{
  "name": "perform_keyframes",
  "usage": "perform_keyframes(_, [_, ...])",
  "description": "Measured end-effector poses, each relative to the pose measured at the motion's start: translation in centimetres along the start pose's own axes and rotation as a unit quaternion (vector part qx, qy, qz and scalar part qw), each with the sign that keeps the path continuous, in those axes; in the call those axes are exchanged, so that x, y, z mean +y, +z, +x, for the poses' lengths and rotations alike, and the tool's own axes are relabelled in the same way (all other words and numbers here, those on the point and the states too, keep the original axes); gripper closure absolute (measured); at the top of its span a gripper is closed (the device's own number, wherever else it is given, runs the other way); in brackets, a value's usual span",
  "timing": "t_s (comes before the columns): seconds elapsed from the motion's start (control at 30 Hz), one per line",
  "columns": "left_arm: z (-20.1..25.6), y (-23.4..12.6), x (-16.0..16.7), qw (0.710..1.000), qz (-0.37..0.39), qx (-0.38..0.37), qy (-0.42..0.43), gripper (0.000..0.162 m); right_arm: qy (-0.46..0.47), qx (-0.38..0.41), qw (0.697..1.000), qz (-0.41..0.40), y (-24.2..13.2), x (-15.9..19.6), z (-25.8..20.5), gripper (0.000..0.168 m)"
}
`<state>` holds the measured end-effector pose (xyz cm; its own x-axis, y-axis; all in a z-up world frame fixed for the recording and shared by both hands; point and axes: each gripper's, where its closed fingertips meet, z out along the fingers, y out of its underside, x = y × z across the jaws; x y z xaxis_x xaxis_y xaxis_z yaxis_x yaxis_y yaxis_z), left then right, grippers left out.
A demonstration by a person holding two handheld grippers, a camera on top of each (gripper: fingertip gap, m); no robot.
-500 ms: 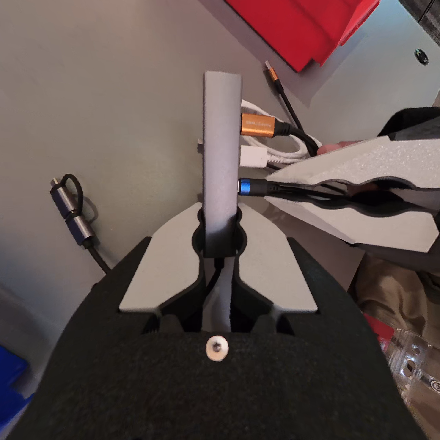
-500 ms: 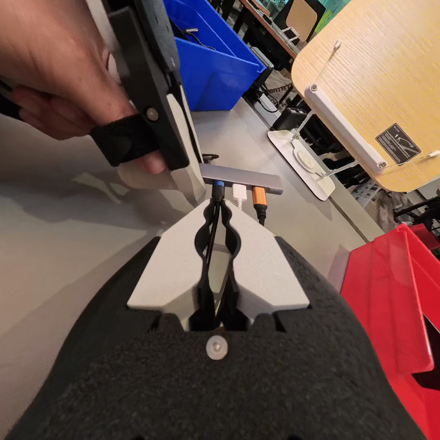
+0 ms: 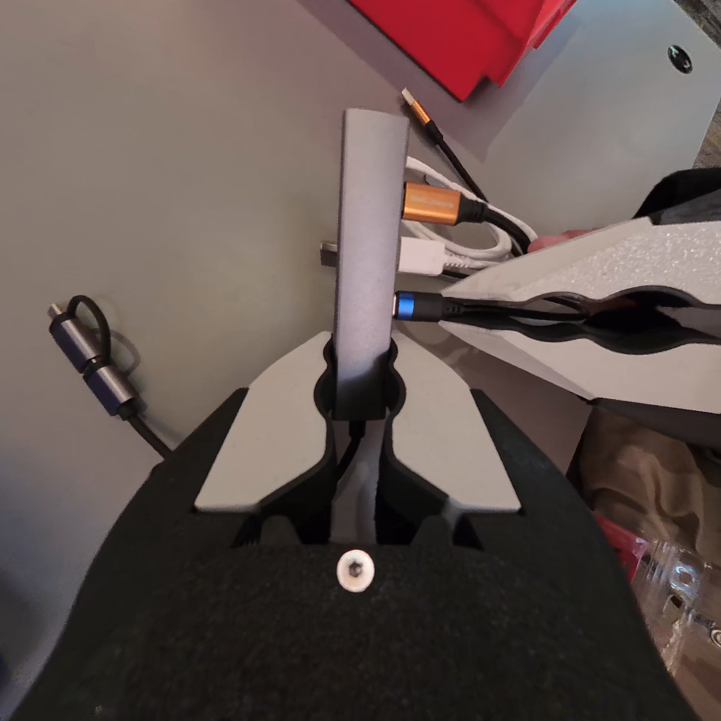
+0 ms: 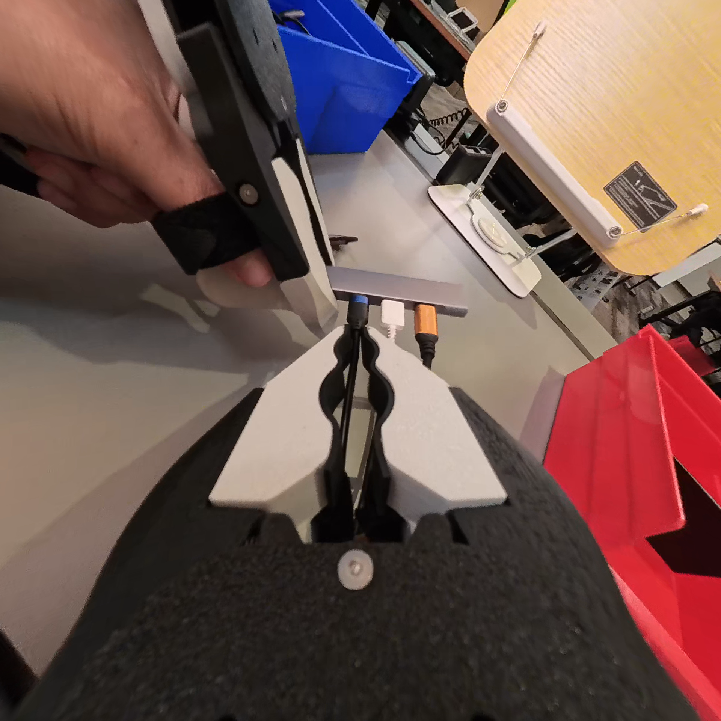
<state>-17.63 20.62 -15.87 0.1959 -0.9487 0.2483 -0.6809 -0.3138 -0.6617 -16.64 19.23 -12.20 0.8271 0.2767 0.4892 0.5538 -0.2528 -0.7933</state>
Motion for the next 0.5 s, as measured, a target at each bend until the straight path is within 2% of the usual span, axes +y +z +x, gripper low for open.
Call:
perform_keyframes(0.37, [0.3, 0.7, -0.4, 1.0, 0.0, -0.002, 0.005, 0.14, 0.002, 0.013, 1.0, -0.01, -0.7, 0.6, 0.4, 0.166])
perform_keyframes(0.43, [-7.0, -1.1, 0.1, 0.982, -0.006, -0.188, 0.014, 0.141, 0.018, 0.006, 0.999, 0.03, -2.3, -0.8, 0.2, 0.166])
perform_keyframes(0.47, [-7.9, -1.9, 0.2, 0.988, 0.011, -0.148, -0.041, 0.141, 0.019, 0.014, 0.999, 0.033, -3.3, -0.9, 0.2, 0.166])
perform_keyframes(0.5, [-5.0, -2.7, -1.4, 0.994, 0.055, -0.048, -0.078, 0.142, 0.016, 0.026, 0.999, 0.034, -3.8, -0.6, 0.4, 0.166])
